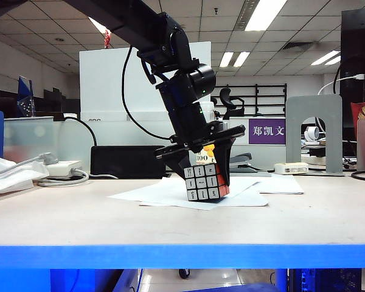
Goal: Rotate the Rubik's Cube so that the bottom side is facing up.
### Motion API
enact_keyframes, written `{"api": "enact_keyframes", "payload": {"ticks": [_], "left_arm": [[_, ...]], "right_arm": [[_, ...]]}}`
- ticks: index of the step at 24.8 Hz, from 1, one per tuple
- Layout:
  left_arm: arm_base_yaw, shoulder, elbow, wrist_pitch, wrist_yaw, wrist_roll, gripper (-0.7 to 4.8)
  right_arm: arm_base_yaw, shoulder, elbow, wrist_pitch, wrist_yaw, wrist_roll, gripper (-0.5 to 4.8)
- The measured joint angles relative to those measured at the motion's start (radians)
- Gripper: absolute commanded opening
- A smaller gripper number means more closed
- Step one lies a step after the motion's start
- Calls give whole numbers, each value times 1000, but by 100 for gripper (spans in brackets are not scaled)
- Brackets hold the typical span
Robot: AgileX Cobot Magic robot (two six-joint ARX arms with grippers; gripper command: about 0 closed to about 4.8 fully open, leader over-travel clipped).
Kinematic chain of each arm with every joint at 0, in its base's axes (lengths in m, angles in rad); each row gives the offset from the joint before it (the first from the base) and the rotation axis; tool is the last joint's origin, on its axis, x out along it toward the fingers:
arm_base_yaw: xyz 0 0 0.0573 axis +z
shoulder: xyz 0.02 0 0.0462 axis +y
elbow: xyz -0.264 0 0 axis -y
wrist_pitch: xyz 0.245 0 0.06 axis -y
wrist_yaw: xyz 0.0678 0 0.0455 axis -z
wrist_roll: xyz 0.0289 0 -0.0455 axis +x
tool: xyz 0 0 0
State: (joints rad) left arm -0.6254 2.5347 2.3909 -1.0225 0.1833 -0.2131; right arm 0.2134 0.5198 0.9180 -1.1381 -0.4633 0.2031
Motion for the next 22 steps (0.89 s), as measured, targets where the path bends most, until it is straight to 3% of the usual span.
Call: {"api": "enact_keyframes", "payload": {"ticks": [3,8,13,18,22], "left_arm": [[3,0,0,-1,42,0,152],[2,2,-3,-11,201,-2,151],[0,2,-3,19,483,-14,151],[0,-4,-3,63,772,-82,151],[-1,-14,-3,128,984,-159,151]], "right_arm": [[0,0,0,-8,0,-17,128],[0,0,0,-13,0,-40,128],[0,0,0,-13,68,-96,130],[0,2,0,-12,82,-138,132],[0,2,0,5,86,-172,185]]}}
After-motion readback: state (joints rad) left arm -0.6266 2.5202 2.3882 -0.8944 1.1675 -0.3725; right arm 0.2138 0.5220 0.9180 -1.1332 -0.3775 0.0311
